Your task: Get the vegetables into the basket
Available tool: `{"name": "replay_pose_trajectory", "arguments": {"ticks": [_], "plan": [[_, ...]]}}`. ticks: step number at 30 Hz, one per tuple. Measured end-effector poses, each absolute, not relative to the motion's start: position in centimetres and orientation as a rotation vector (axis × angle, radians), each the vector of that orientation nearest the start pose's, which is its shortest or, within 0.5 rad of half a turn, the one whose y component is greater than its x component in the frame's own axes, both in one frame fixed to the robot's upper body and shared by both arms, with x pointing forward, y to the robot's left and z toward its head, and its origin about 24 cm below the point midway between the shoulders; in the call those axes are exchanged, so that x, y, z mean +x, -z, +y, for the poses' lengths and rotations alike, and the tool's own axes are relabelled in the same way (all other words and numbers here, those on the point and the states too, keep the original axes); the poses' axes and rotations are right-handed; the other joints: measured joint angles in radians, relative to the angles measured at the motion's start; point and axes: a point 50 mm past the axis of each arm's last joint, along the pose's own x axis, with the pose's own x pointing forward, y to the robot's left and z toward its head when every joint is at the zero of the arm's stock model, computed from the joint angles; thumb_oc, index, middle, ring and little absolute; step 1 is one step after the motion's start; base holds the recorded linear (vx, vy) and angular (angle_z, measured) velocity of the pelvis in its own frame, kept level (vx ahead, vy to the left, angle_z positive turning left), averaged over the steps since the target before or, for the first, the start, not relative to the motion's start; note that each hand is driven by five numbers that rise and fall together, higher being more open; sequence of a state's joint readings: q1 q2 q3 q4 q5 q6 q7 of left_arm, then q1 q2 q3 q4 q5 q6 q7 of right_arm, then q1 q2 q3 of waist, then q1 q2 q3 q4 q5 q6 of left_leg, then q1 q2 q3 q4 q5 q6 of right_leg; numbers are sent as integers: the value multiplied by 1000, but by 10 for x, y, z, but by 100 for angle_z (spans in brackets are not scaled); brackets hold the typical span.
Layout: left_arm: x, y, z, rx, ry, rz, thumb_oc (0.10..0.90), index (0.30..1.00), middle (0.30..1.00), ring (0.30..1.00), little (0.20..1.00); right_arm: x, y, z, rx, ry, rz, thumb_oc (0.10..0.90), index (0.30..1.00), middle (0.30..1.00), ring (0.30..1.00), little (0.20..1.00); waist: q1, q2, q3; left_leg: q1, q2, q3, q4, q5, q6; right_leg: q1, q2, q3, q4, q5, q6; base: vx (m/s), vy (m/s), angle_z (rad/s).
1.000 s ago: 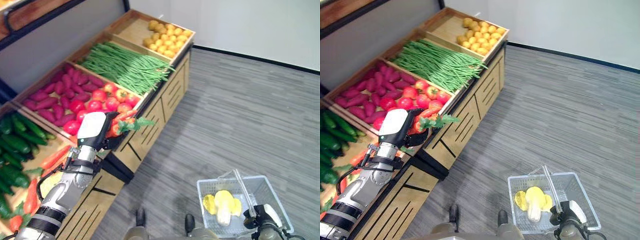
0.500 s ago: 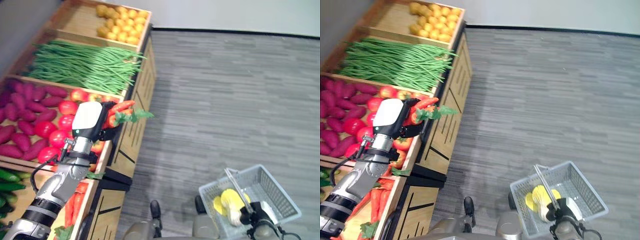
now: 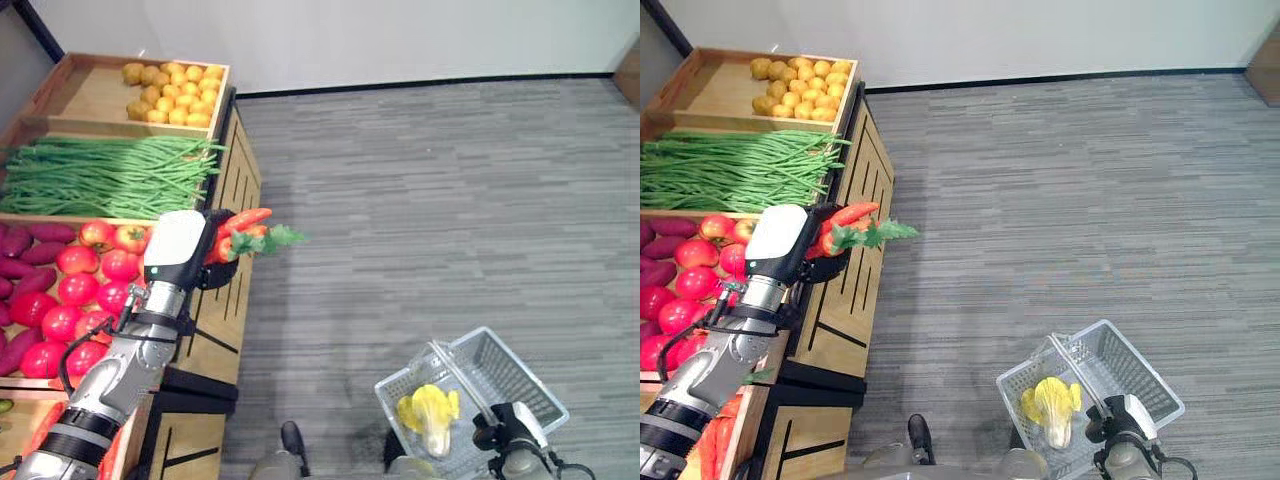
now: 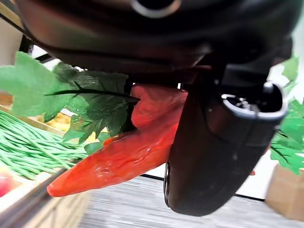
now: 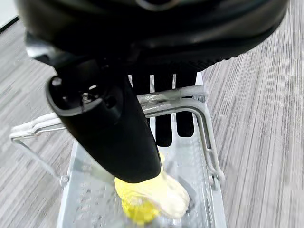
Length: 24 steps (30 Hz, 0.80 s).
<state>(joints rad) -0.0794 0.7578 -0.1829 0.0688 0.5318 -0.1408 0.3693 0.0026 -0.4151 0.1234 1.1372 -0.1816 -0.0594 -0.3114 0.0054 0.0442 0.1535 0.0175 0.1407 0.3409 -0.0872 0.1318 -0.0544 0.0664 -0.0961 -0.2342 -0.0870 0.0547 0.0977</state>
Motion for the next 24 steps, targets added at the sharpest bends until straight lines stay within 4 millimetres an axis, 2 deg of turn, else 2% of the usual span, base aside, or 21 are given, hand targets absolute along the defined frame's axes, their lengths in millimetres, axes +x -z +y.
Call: {"name": "replay_pose_trajectory", "arguments": {"ticks": [6, 7, 8, 9, 10, 11, 12, 13, 14, 15, 16, 18, 20, 22, 23, 24], "plan": [[261, -94, 245, 1241, -50, -318, 400, 300, 300, 300, 300, 116, 110, -331, -815, 318, 991, 400, 300, 300, 300, 300, 4, 12, -13, -22, 44, -52, 25, 33, -45, -2, 45, -19, -2, -11, -36, -31, -158, 8], [261, -90, 242, 1240, -29, -306, 400, 300, 300, 300, 300, 121, 104, -337, -833, 328, 967, 400, 300, 300, 300, 300, 10, 11, -13, -34, 39, -118, 40, 66, -71, -3, 37, -20, -4, -18, -54, -26, -66, 5], [260, -85, 238, 1239, -1, -297, 400, 300, 300, 300, 300, 131, 93, -347, -862, 343, 924, 400, 300, 300, 300, 300, 21, 10, -12, -43, 18, -212, 44, 120, -98, -11, 14, -14, -4, -11, -65, -3, -34, -17], [259, -82, 235, 1234, 22, -301, 400, 300, 300, 300, 300, 151, 76, -355, -905, 346, 845, 400, 300, 300, 300, 300, 30, 9, -11, -45, -2, -332, 38, 145, -103, -22, -5, 10, -4, 2, -71, 68, 21, -37], [259, -83, 231, 1227, 32, -317, 400, 300, 300, 300, 300, 169, 60, -360, -940, 344, 765, 400, 300, 300, 300, 300, 26, 30, -23, -38, -6, -376, 17, 133, -113, -34, -6, 26, 1, 25, -69, 135, 83, -39], [260, -88, 225, 1214, 42, -355, 400, 300, 300, 300, 300, 180, 49, -362, -976, 328, 713, 400, 300, 300, 300, 300, 18, 44, -30, -21, -2, -351, -3, 122, -114, -34, -4, 29, 1, 32, -60, 139, 115, -23], [266, -94, 214, 1206, 69, -404, 400, 300, 300, 300, 300, 189, 41, -360, -994, 313, 672, 400, 300, 300, 300, 300, 6, 53, -36, -5, -1, -295, -7, 74, -88, -22, 0, 30, 1, 33, -52, 112, 159, -7], [269, -97, 208, 1204, 90, -431, 400, 300, 300, 300, 300, 195, 36, -358, -1006, 298, 640, 400, 300, 300, 300, 300, -1, 58, -38, 2, 2, -276, -6, 43, -75, -19, 3, 30, 1, 32, -44, 77, 156, -10], [274, -104, 195, 1198, 127, -486, 400, 300, 300, 300, 300, 207, 28, -352, -1005, 286, 578, 400, 300, 300, 300, 300, -2, 59, -39, 4, 6, -260, -2, -10, -62, -27, 7, 39, 1, 39, -30, 100, 179, -20], [277, -106, 185, 1199, 165, -513, 400, 300, 300, 300, 300, 221, 23, -346, -1004, 275, 538, 400, 300, 300, 300, 300, -1, 49, -33, 4, -6, -250, -2, -31, -56, -36, -2, 50, 1, 48, -18, 109, 187, -31], [275, -99, 173, 1199, 251, -515, 400, 300, 300, 300, 300, 240, 14, -335, -1003, 251, 472, 400, 300, 300, 300, 300, -9, 38, -32, 14, -44, -236, -2, -42, -32, -36, -43, 67, 1, 55, -2, 82, 147, -29], [274, -98, 169, 1188, 278, -526, 400, 300, 300, 300, 300, 253, 7, -316, -963, 216, 379, 400, 300, 300, 300, 300, 3, 34, -30, 19, -66, -216, -2, -48, -14, -41, -67, 86, 0, 58, 13, 50, 84, -21], [274, -98, 167, 1168, 281, -518, 400, 300, 300, 300, 300, 262, 6, -300, -939, 186, 340, 400, 300, 300, 300, 300, 12, 26, -25, 19, -66, -217, -2, -49, -13, -41, -66, 87, 1, 58, 14, 69, 76, -3], [277, -98, 149, 1193, 397, -540, 400, 300, 300, 300, 300, 283, -6, -279, -991, 92, 276, 400, 300, 300, 300, 300, 13, 25, -25, 24, -65, -219, -2, -49, -13, -31, -66, 84, 0, 58, 14, 33, 32, 4], [279, -102, 129, 1211, 499, -598, 400, 300, 300, 300, 300, 298, -15, -264, -1003, 50, 218, 400, 300, 300, 300, 300, 14, 24, -25, 29, -65, -219, -1, -48, -12, -26, -66, 84, 0, 58, 14, 0, 0, 0], [278, -104, 122, 1195, 528, -626, 400, 300, 300, 300, 300, 307, -21, -255, -992, 39, 185, 400, 300, 300, 300, 300, 15, 24, -25, 29, -65, -219, -1, -47, -11, -26, -65, 82, 0, 59, 15, 0, 0, 0]]}}
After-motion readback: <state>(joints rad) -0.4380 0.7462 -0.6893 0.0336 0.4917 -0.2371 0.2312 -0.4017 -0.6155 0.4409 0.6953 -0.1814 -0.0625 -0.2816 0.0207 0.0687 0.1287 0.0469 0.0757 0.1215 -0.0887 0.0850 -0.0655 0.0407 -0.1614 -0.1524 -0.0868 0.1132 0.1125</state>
